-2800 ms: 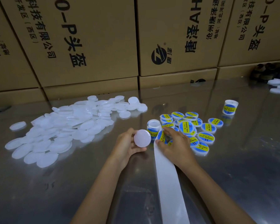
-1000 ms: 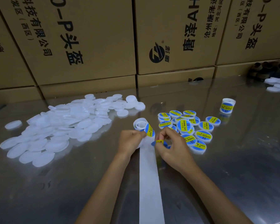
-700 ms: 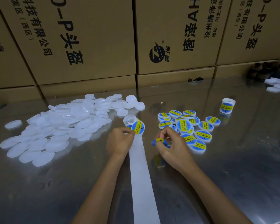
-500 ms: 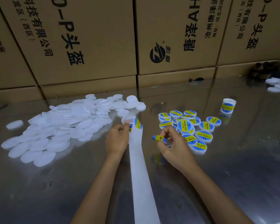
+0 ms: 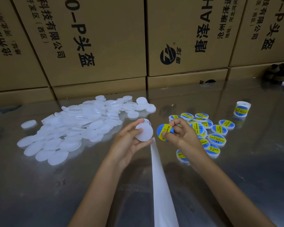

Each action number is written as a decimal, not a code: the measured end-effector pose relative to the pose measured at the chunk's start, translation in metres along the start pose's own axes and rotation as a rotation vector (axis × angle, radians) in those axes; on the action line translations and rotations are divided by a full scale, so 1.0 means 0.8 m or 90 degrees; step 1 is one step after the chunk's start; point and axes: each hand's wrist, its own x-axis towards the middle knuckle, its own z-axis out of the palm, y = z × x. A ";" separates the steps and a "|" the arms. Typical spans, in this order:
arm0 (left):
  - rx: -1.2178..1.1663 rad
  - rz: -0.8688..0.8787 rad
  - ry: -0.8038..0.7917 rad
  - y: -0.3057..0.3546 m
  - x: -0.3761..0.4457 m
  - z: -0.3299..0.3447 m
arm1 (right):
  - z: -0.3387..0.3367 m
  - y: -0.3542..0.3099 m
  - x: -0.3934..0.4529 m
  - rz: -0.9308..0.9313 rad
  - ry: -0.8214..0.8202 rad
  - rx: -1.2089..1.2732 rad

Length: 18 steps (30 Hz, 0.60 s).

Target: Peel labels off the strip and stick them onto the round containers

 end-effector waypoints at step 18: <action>0.029 0.029 -0.004 0.007 -0.005 -0.003 | 0.071 0.017 0.032 -0.042 -0.014 -0.125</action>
